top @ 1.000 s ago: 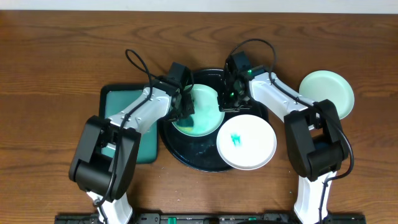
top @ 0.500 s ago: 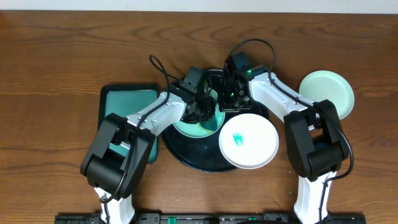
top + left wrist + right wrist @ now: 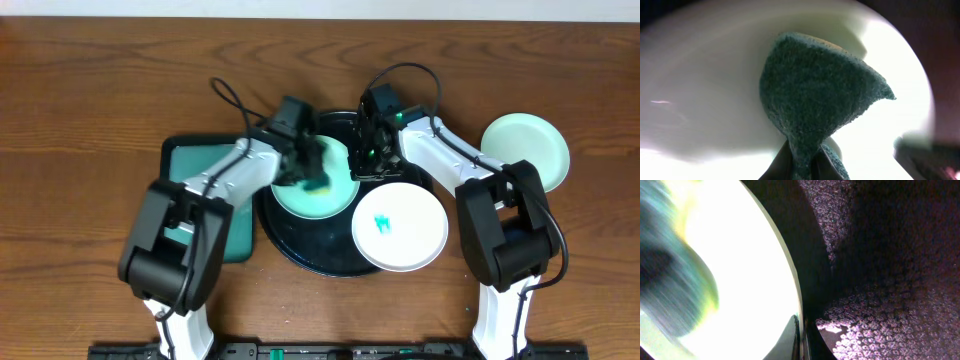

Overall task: Clean dirty plates on tray and stack at the side
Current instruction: 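Scrub the held plate's face with the sponge in the left gripper, then return the sponge with the left gripper to the soapy tray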

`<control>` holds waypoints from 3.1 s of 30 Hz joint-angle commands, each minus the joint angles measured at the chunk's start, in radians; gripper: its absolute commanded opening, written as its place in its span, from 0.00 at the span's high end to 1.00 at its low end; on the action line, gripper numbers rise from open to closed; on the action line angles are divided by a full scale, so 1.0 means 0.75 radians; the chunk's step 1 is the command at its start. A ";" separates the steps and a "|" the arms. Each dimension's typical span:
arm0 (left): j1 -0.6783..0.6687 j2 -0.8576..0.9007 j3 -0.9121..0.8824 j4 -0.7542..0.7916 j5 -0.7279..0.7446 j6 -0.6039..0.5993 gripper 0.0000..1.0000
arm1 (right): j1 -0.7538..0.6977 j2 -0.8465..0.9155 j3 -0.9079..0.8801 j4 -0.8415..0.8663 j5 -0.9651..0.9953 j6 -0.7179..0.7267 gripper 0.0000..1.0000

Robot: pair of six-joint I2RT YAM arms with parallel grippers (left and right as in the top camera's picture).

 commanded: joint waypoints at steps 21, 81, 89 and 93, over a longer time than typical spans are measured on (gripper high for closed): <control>0.017 0.065 -0.004 -0.451 0.262 0.512 0.93 | 0.030 0.014 -0.002 -0.038 -0.014 -0.011 0.99; 0.500 -0.116 -0.003 -0.668 -0.314 0.276 0.92 | 0.030 0.014 -0.002 0.007 -0.025 -0.012 0.99; 0.482 -0.212 0.013 -0.703 -0.281 0.256 0.61 | 0.030 0.014 -0.002 0.009 -0.025 -0.012 0.99; 0.416 -0.421 0.017 -0.713 -0.281 0.257 0.54 | 0.030 0.014 -0.002 0.013 -0.033 -0.012 0.99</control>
